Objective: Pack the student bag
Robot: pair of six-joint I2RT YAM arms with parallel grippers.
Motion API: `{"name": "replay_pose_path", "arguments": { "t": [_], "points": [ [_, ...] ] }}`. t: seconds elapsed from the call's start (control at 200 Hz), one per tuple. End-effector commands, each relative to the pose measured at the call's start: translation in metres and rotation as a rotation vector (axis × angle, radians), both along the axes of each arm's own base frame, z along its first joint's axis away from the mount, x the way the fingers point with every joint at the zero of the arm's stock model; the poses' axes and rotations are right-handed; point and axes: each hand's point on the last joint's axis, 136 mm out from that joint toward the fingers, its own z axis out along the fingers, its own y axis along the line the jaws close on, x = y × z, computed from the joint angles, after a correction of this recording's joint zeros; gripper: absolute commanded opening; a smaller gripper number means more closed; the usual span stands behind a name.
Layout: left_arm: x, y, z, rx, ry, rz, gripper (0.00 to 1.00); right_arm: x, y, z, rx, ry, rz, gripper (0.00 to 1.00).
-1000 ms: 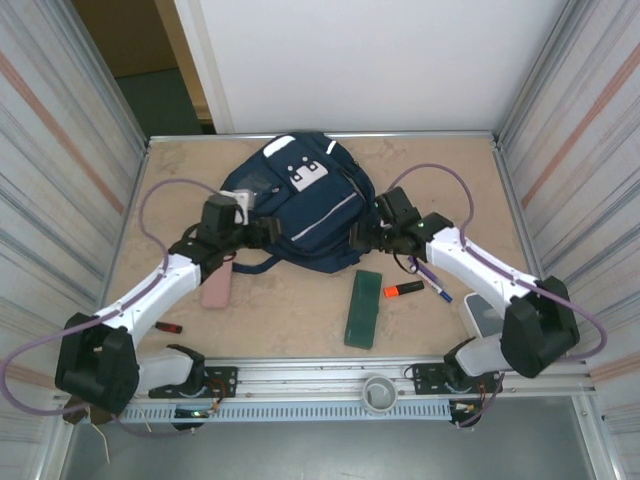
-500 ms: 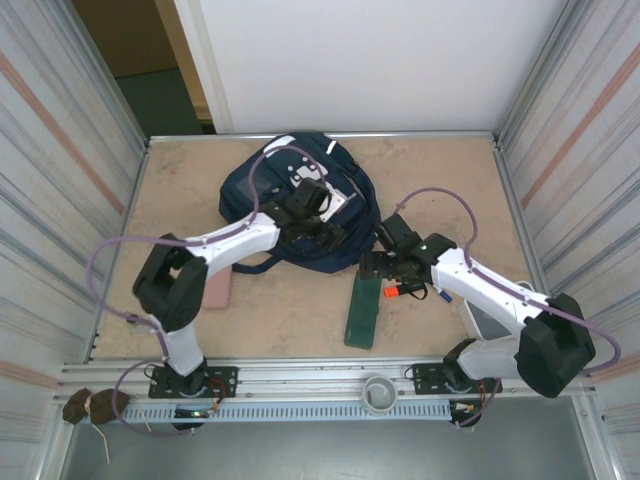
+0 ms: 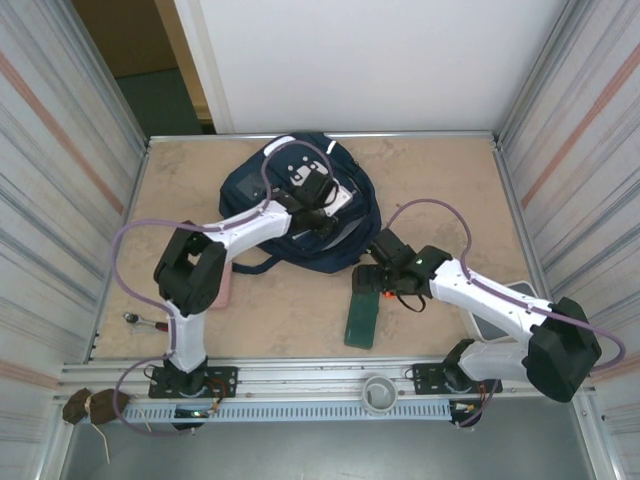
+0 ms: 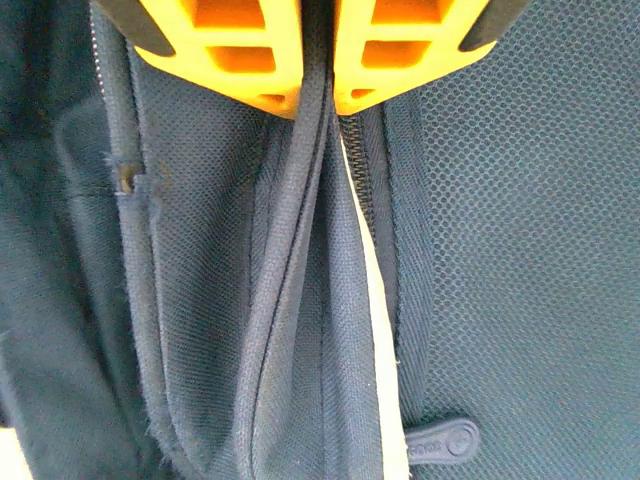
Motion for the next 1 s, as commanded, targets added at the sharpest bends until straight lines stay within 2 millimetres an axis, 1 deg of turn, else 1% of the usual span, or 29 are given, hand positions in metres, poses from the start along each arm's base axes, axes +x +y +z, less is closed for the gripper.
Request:
{"name": "replay_pose_path", "arguments": {
  "t": [0.0, 0.065, 0.15, 0.301, 0.421, 0.511, 0.621, 0.701, 0.766, 0.862, 0.927, 0.997],
  "points": [
    [0.004, 0.003, 0.07, -0.245, -0.037, 0.021, 0.11, -0.009, -0.006, -0.006, -0.04, -0.014, -0.074, 0.99],
    [0.005, 0.009, 0.087, -0.334, -0.023, 0.027, 0.1, -0.014, -0.002, -0.012, -0.039, -0.017, -0.096, 0.99],
    [0.01, 0.018, 0.103, -0.407, -0.022, 0.032, 0.1, -0.021, 0.005, -0.019, -0.031, -0.022, -0.133, 0.99],
    [0.021, 0.031, 0.122, -0.434, -0.052, 0.05, 0.1, -0.034, 0.013, -0.03, -0.048, -0.033, -0.2, 0.99],
    [0.023, 0.033, 0.131, -0.436, -0.074, 0.05, 0.1, -0.045, 0.018, -0.044, -0.03, -0.012, -0.277, 0.99],
    [0.022, 0.033, 0.133, -0.44, -0.077, 0.049, 0.1, -0.052, 0.019, -0.056, -0.018, 0.012, -0.313, 0.99],
    [0.022, 0.034, 0.132, -0.437, -0.076, 0.049, 0.1, -0.059, 0.022, -0.07, -0.024, 0.045, -0.328, 0.99],
    [0.022, 0.034, 0.132, -0.436, -0.078, 0.049, 0.1, -0.061, 0.031, -0.079, -0.021, 0.069, -0.305, 0.99],
    [0.022, 0.035, 0.133, -0.432, -0.08, 0.054, 0.1, -0.061, 0.035, -0.083, -0.035, 0.078, -0.287, 0.93],
    [0.021, 0.036, 0.137, -0.434, -0.089, 0.056, 0.1, -0.059, 0.039, -0.086, -0.049, 0.075, -0.261, 0.8],
    [0.022, 0.037, 0.141, -0.442, -0.095, 0.057, 0.1, -0.058, 0.039, -0.087, -0.055, 0.07, -0.25, 0.69],
    [0.023, 0.039, 0.147, -0.456, -0.1, 0.058, 0.1, -0.055, 0.04, -0.082, -0.053, 0.055, -0.228, 0.56]
  ]
}}
